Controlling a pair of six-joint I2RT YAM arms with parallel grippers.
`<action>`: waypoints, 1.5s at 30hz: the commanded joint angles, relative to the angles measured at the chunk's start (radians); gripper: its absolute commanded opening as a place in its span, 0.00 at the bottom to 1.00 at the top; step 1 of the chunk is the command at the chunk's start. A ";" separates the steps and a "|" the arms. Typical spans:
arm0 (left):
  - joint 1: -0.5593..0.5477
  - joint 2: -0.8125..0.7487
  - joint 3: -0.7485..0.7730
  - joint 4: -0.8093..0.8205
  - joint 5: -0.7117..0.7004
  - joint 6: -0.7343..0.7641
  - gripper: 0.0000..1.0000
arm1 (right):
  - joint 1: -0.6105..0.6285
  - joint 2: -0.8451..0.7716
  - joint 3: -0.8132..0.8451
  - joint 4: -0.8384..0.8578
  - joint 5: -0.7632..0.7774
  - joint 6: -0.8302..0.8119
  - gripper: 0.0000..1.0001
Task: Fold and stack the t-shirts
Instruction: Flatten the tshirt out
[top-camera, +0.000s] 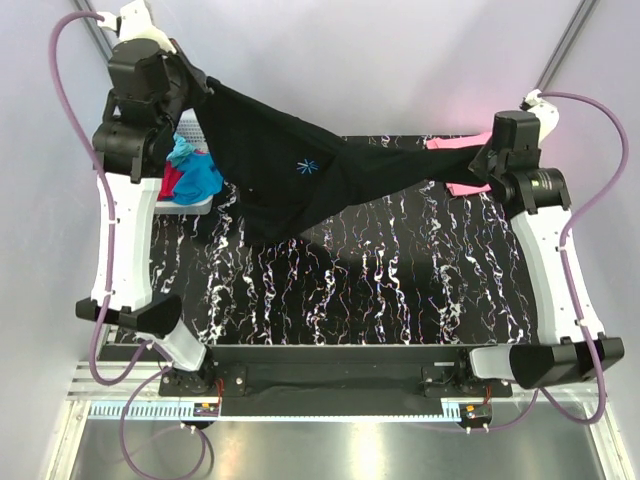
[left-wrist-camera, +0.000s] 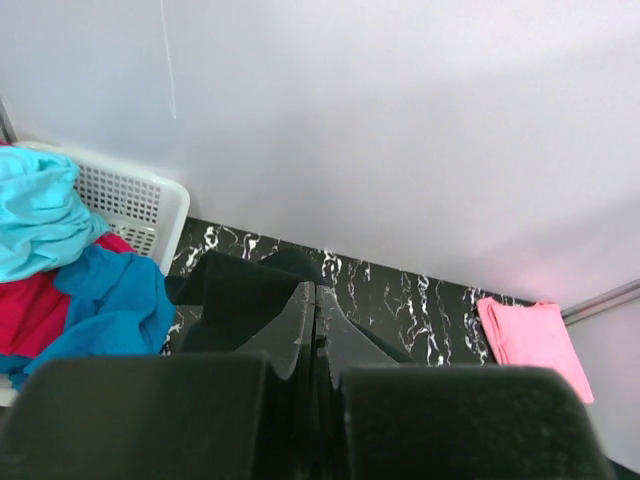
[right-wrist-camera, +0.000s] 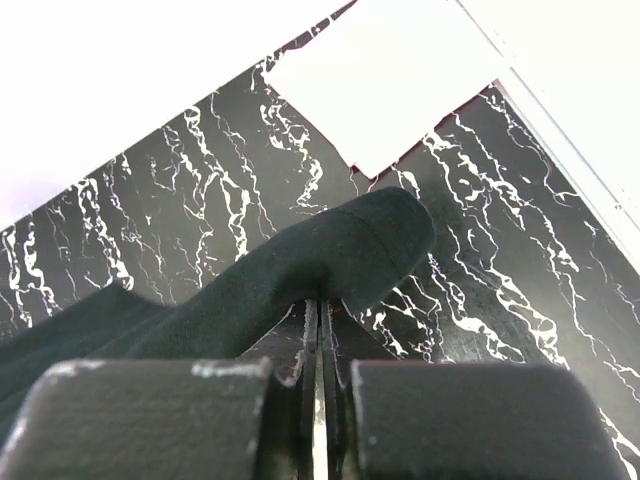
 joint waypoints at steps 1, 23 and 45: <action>0.008 -0.024 0.013 0.059 -0.068 0.029 0.00 | 0.000 -0.021 -0.039 0.019 0.071 0.002 0.00; -0.078 0.430 0.057 0.110 0.073 0.059 0.00 | 0.078 0.323 -0.022 0.108 -0.037 0.090 0.50; -0.140 0.283 -0.198 0.068 -0.022 0.059 0.00 | 0.084 1.243 0.912 -0.286 -0.470 -0.065 0.39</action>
